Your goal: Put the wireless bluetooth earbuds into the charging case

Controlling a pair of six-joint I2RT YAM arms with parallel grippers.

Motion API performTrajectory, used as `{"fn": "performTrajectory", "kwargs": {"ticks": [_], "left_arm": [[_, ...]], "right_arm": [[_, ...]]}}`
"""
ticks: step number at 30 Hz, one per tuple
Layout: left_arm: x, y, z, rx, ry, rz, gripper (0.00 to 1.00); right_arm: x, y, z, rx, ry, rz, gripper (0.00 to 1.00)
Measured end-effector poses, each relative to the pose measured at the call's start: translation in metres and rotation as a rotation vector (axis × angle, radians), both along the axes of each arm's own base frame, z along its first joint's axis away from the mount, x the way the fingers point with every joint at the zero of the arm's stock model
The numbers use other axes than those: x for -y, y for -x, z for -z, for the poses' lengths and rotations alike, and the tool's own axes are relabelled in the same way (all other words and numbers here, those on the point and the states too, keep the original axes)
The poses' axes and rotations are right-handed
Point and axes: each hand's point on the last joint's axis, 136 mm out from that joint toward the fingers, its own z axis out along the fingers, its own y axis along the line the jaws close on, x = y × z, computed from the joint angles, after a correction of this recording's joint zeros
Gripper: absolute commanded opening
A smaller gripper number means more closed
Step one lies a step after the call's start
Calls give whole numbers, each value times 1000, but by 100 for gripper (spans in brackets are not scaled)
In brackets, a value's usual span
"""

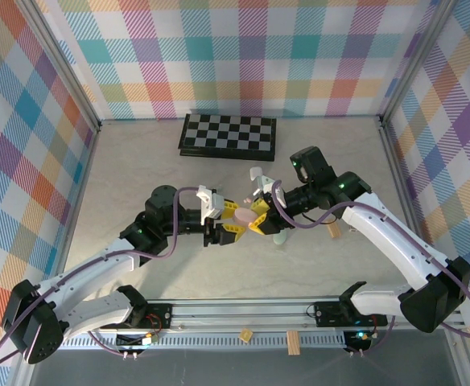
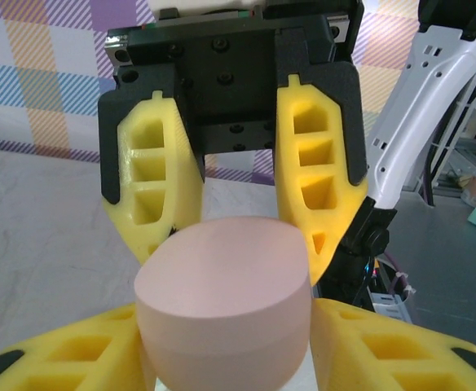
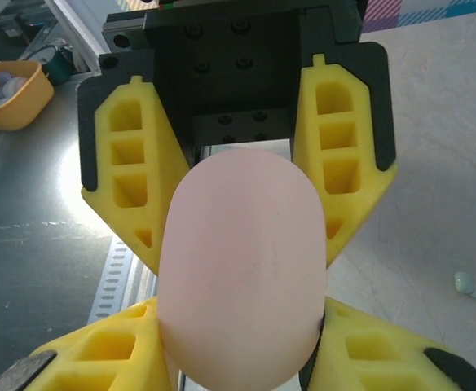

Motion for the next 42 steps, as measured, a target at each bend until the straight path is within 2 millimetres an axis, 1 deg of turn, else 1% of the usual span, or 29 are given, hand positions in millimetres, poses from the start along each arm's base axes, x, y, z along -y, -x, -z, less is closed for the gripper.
{"fn": "performTrajectory", "kwargs": {"ticks": [5, 9, 15, 21, 22, 23, 25, 29, 33, 42], "left_arm": [[0, 0, 1, -3, -1, 3, 44], [1, 0, 0, -13, 2, 3, 48], [5, 0, -2, -33, 18, 14, 48], [5, -1, -1, -47, 18, 11, 39], [5, -1, -1, -48, 18, 11, 37], [5, -1, -1, -49, 19, 12, 36], [5, 0, -1, -46, 20, 13, 35], [6, 2, 0, -24, 15, 23, 34], [5, 4, 3, -4, -1, 30, 34], [-1, 2, 7, 33, -30, -16, 34]], "right_arm": [[0, 1, 0, -1, 0, -3, 36], [0, 1, 0, -1, 0, -3, 36], [0, -1, 0, 6, -1, 0, 35], [0, -1, 2, 10, -7, 3, 35], [1, 0, 1, 13, -9, 4, 36], [1, 0, 1, 16, -12, 6, 40], [1, -1, 1, 24, -17, 9, 51], [2, -4, 1, 41, -16, 34, 63], [3, -8, -5, 67, -29, 66, 67], [10, -20, -14, 82, -52, 179, 66]]}}
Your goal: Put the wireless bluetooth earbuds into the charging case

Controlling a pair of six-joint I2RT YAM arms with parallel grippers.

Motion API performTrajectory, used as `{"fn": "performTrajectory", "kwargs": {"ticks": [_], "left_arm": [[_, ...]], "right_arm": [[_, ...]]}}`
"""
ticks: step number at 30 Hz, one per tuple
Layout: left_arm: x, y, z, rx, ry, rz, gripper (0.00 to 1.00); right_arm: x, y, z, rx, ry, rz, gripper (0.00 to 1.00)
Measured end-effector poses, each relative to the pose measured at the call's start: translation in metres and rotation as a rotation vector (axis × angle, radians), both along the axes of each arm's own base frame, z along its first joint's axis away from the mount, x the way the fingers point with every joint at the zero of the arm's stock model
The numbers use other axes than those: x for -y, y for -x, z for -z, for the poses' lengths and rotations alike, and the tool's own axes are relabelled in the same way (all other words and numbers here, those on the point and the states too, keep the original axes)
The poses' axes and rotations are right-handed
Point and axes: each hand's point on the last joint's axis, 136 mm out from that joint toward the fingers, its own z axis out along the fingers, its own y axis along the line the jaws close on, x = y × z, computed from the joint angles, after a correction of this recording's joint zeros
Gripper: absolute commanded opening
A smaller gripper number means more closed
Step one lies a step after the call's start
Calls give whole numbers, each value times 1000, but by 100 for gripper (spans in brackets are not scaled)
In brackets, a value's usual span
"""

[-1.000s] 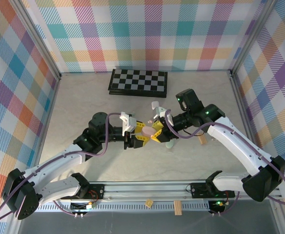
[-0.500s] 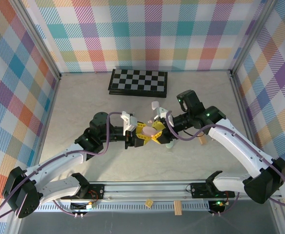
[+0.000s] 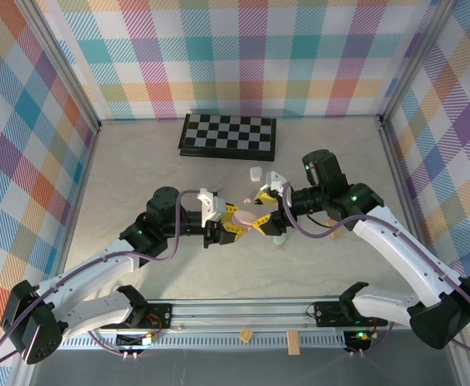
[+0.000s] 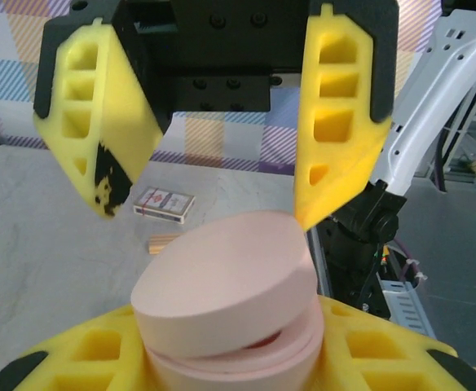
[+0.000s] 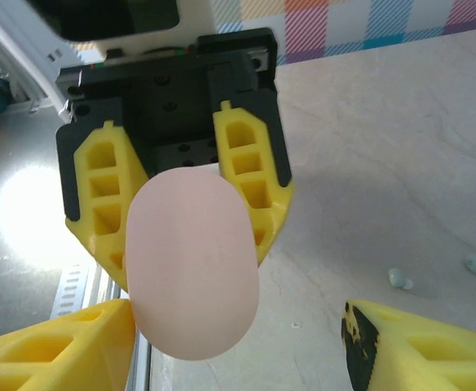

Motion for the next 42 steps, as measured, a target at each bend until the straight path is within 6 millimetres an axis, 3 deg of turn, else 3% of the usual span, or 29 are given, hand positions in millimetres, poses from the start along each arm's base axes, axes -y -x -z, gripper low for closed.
{"fn": "performTrajectory", "kwargs": {"ticks": [18, 29, 34, 39, 42], "left_arm": [[-6, 2, 5, -6, -15, -27, 32], [-5, 0, -2, 20, 14, -28, 30], [-4, -2, -3, 25, 22, -30, 30], [-3, -3, -2, 21, 22, -29, 30], [-2, -3, 0, 14, 18, -28, 30]], "right_arm": [[5, -33, -15, 6, -32, 195, 67], [1, -12, -34, 46, -120, 83, 74], [-3, -3, -33, 78, -129, 27, 75], [-11, -3, -25, 100, -105, 9, 62], [-14, -12, -16, 103, -80, 24, 47]]}}
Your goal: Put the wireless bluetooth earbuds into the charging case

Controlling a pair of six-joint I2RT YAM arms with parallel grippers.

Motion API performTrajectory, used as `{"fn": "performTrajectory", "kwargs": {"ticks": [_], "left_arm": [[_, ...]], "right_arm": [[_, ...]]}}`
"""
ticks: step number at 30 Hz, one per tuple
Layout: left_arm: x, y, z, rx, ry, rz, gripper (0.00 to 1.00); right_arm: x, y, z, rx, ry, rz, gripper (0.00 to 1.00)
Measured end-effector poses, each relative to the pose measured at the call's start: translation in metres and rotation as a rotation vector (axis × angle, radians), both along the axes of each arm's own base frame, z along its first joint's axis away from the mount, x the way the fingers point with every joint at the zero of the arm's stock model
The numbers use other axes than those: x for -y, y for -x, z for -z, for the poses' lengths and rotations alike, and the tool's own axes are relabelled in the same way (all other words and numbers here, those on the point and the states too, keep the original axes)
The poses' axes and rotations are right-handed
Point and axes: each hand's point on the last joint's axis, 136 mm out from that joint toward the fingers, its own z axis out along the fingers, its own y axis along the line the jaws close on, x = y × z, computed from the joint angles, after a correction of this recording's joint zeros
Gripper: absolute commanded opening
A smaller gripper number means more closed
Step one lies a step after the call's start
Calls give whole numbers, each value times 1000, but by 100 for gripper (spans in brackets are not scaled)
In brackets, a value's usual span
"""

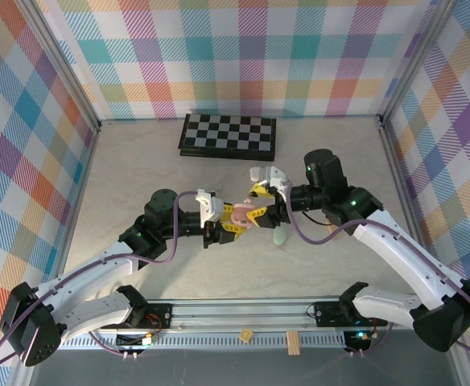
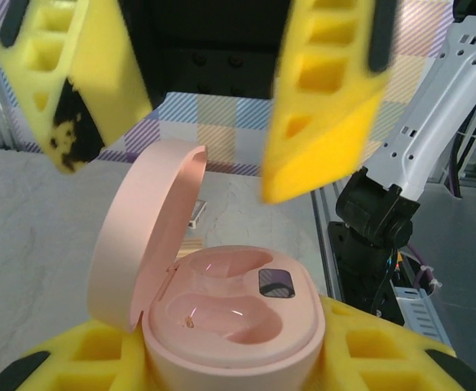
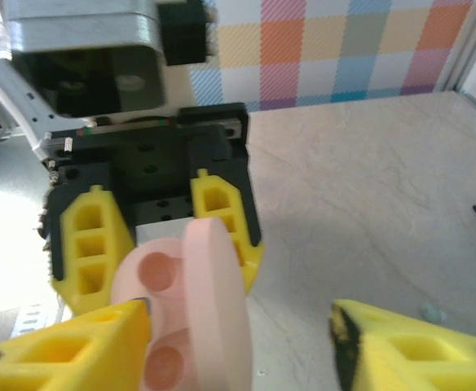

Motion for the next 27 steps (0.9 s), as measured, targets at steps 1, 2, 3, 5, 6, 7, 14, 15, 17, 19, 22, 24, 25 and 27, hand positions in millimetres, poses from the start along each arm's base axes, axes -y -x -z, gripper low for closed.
{"fn": "performTrajectory", "kwargs": {"ticks": [1, 2, 3, 5, 6, 7, 14, 15, 17, 19, 22, 24, 25, 27], "left_arm": [[0, 0, 0, -2, 0, 1, 30], [0, 0, 0, -5, -1, 0, 30], [0, 0, 0, -7, 0, -1, 30], [0, -2, 1, -14, -1, -9, 30], [0, -2, 1, -18, -1, -11, 30], [1, -3, 2, -21, 0, -14, 30], [4, -10, 2, -37, 10, -32, 42], [4, -11, 1, -37, 13, -37, 44], [3, -14, -1, -40, 21, -58, 46], [4, -18, -1, -45, 28, -74, 49], [6, -25, 2, -60, 34, -96, 53], [8, -28, 3, -69, 38, -103, 56], [8, -29, 3, -72, 40, -107, 57], [9, -31, 2, -74, 45, -112, 58]], "right_arm": [[-1, -3, 3, -3, 8, 7, 40], [-2, -6, 6, -6, 17, 13, 33], [-2, -7, 9, -10, 23, 17, 29], [-3, -9, 11, -18, 29, 21, 22], [-3, -9, 11, -16, 29, 19, 17], [-3, -8, 11, -13, 29, 16, 9], [-2, -13, 13, 5, 42, 41, 0], [-2, -15, 13, 11, 40, 46, 0], [-3, -19, 12, 30, 34, 61, 0], [-2, -22, 12, 51, 23, 82, 0], [2, -25, 14, 70, 22, 113, 0], [2, -27, 13, 80, 20, 123, 0], [2, -28, 12, 86, 18, 127, 0], [1, -29, 10, 94, 13, 130, 0]]}}
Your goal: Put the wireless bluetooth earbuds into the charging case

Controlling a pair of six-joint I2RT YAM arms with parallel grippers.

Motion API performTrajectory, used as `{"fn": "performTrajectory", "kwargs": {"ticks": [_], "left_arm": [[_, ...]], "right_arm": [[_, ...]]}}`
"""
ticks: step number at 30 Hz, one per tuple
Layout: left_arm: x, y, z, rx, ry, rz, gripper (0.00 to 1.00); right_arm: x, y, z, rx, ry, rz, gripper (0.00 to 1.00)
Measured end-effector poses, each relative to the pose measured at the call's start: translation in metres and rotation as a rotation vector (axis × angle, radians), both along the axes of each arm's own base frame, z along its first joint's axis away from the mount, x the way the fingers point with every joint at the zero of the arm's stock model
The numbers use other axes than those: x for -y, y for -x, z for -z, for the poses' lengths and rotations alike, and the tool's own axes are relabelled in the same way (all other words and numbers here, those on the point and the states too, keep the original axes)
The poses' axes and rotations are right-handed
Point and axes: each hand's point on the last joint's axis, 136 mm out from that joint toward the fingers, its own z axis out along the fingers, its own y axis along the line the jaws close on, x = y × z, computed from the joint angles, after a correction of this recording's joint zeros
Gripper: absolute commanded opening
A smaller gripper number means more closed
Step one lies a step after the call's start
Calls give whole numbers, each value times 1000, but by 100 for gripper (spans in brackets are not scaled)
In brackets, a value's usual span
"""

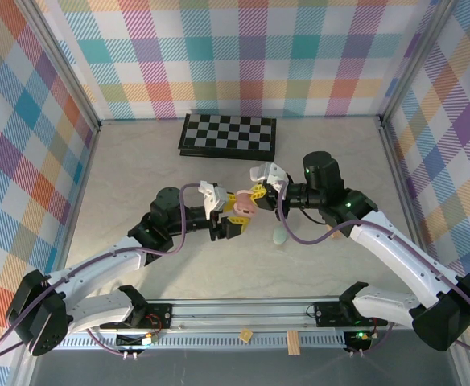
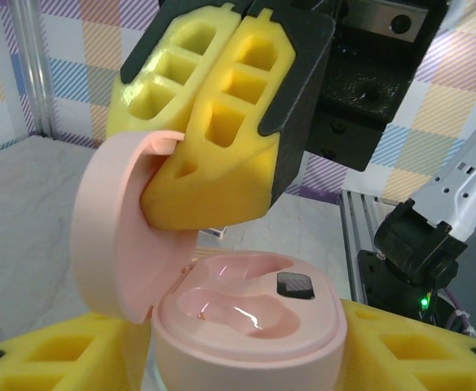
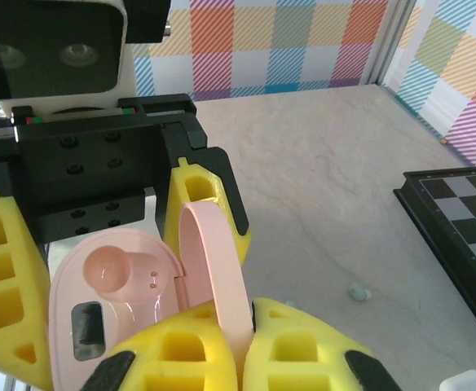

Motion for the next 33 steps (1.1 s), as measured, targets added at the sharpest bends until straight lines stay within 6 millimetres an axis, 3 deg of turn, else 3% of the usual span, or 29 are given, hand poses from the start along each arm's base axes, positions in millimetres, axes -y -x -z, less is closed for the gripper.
{"fn": "performTrajectory", "kwargs": {"ticks": [8, 18, 22, 24, 28, 33], "left_arm": [[0, -1, -3, 6, 13, -6, 51], [1, 1, -5, -3, 21, 6, 35], [1, 1, -5, -3, 22, 7, 33], [1, 1, -5, -1, 24, 11, 33], [1, 2, -5, 9, 33, 10, 33], [-8, -4, 11, -17, 44, -21, 33]], "right_arm": [[0, -2, -1, 9, -3, 6, 0], [0, -2, -2, 11, -4, 6, 0], [0, -1, -3, 13, -6, 6, 0], [0, -1, -4, 15, -7, 6, 8], [1, 1, -7, 5, -19, 8, 40], [6, 10, -24, 3, -70, 8, 59]]}}
